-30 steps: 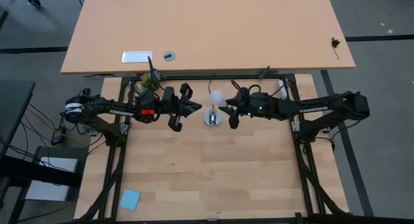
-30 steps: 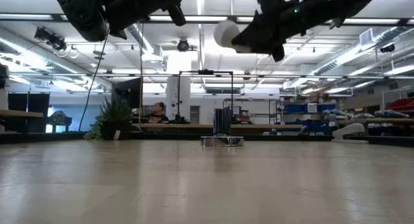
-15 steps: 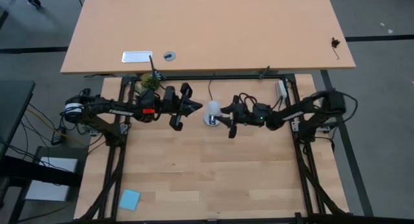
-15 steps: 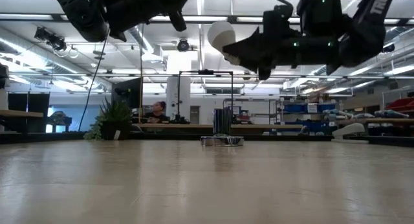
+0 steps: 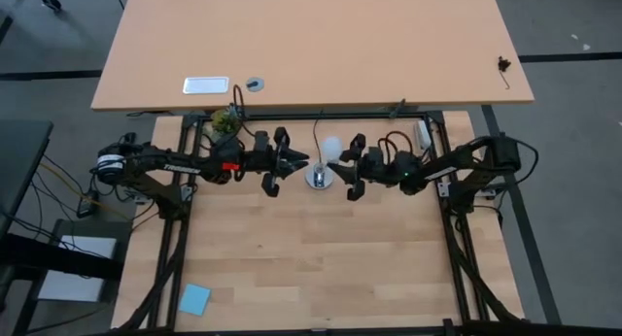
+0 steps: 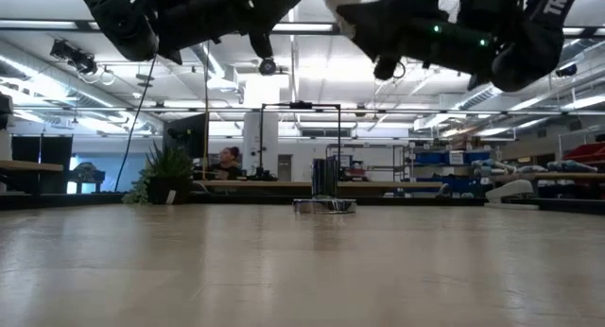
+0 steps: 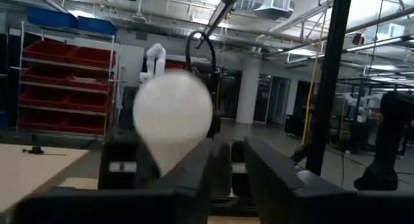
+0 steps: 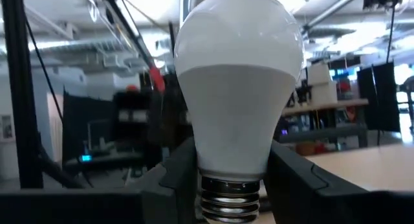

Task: Screw lightbulb
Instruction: Insert the lightbulb into the lamp

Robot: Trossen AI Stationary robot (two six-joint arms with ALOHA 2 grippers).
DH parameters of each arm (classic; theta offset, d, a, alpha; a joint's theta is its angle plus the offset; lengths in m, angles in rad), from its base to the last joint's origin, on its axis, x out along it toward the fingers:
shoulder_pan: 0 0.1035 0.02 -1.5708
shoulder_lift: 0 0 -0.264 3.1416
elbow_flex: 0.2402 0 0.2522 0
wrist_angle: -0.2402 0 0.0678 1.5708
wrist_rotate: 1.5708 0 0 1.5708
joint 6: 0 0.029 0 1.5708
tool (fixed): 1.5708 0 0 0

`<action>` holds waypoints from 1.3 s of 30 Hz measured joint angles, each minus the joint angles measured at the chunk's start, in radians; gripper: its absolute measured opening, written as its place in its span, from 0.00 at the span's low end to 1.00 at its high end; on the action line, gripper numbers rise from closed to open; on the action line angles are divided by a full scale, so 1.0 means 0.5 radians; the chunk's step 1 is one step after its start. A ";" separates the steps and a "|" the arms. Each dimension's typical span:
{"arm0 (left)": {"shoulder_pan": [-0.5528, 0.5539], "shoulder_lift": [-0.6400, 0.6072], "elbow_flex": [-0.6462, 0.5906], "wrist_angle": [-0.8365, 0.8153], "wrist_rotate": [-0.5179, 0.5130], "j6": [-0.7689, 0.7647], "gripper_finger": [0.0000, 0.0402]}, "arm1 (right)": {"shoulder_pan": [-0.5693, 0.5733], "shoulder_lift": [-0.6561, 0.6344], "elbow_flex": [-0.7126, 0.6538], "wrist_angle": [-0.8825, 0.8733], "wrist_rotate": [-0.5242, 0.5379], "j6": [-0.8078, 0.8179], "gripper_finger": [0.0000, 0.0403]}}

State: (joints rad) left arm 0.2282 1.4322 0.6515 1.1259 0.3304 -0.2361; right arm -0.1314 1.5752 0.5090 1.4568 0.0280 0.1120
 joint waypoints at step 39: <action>-0.145 0.002 0.136 -0.173 -0.249 0.083 0.69 | 0.081 -0.028 0.351 -0.531 -0.082 -0.041 0.40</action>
State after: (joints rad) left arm 0.1558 1.4330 0.7197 1.0393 0.2058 -0.1947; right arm -0.0910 1.5611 0.6846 1.1912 -0.0132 0.0914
